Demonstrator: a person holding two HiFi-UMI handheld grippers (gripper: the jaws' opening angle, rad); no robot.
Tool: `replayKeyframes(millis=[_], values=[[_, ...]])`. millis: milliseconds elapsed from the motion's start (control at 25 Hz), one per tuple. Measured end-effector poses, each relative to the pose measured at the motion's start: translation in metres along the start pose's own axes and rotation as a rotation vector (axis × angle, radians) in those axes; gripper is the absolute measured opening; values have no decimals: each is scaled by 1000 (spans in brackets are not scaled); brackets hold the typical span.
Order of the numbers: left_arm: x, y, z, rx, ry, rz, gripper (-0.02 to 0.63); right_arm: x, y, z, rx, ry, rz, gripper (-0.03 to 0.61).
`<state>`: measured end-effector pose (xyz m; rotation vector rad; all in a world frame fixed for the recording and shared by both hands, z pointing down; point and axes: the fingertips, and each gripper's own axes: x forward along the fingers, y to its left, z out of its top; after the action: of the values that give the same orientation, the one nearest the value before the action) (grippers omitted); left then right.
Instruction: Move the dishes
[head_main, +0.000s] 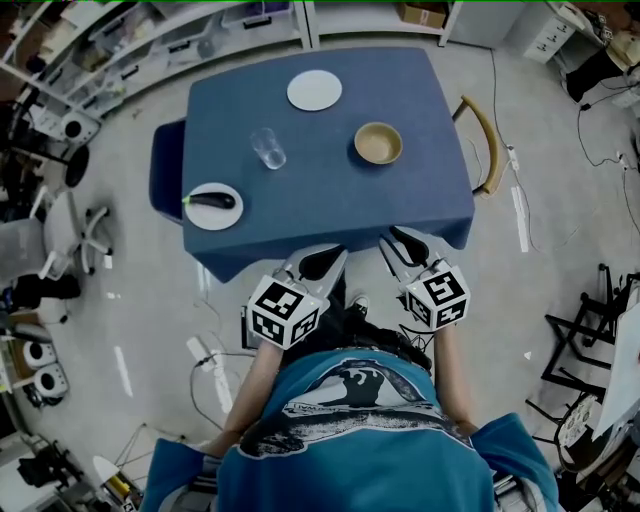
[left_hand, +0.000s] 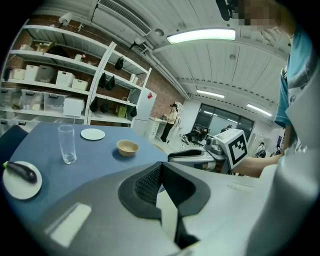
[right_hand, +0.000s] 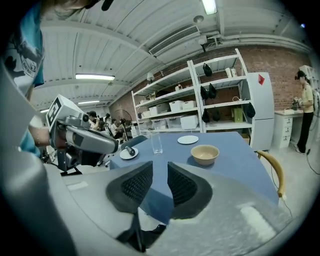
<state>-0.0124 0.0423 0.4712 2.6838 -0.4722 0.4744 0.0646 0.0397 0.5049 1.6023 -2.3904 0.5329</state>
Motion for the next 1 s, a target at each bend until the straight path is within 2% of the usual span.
replayKeyframes(millis=[360,560,800,1000], values=[[-21,-38,-24,22,10,-9,12,-33,30,-7,20,-69,-5,3],[-29,-50,-33,34,14,-11,12,-44,47,-11,20,-83,16,3],[-37,-61,-42,36,10,-13,12,-51,72,-15,-79,-60,68,2],[-41,-68,-45,39,8,-13,12,-56,82,-16,-111,-54,77,2]])
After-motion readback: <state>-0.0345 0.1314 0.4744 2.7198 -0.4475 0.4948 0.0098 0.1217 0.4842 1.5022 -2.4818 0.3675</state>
